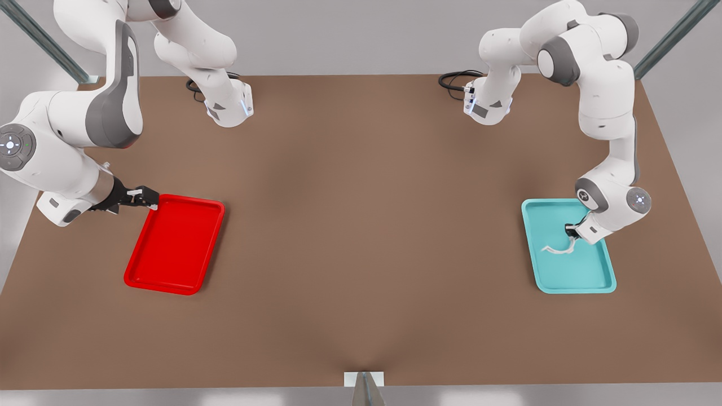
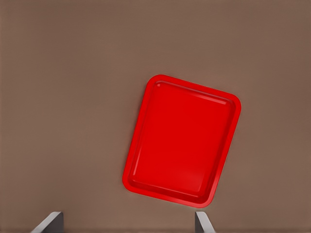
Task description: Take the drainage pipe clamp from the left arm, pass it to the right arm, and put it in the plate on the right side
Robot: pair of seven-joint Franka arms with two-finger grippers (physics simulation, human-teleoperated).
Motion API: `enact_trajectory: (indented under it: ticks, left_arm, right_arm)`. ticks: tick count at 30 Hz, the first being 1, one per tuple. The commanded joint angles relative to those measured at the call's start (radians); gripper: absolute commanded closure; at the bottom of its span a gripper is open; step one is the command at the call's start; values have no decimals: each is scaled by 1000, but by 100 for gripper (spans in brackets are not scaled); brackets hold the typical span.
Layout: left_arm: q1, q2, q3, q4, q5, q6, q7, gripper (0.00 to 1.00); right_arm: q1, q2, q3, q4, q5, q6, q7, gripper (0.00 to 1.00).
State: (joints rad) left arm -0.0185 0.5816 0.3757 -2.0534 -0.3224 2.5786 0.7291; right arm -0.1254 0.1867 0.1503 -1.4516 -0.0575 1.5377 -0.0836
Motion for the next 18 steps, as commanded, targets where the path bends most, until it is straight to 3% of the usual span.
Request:
enact_trajectory:
  ticks: [1, 6, 9, 12, 15, 18]
  left_arm:
    - [0, 4, -1, 2, -23, 0, 70, 75]
    - [-6, -6, -1, 45, -24, -32, 41, 79]
    - [-20, 4, -21, 251, -37, -259, -42, 79]
    - [-84, 4, -90, 360, -33, -383, -256, 79]
    - [-328, -2, -103, 380, -53, -443, -634, 79]
    - [-402, -3, -190, 484, -125, -506, -760, 79]
  right_arm:
    - [-3, -1, 2, 0, 1, -1, -5, 0]
    - [-2, -1, 2, -1, 1, -1, -4, 0]
    - [0, -1, 3, 0, 1, -2, -4, 0]
    - [10, -1, 20, 4, 1, -2, 1, 0]
    - [7, 46, 133, 31, 1, 16, 1, 0]
    - [1, 92, 230, 34, 1, 97, 11, 0]
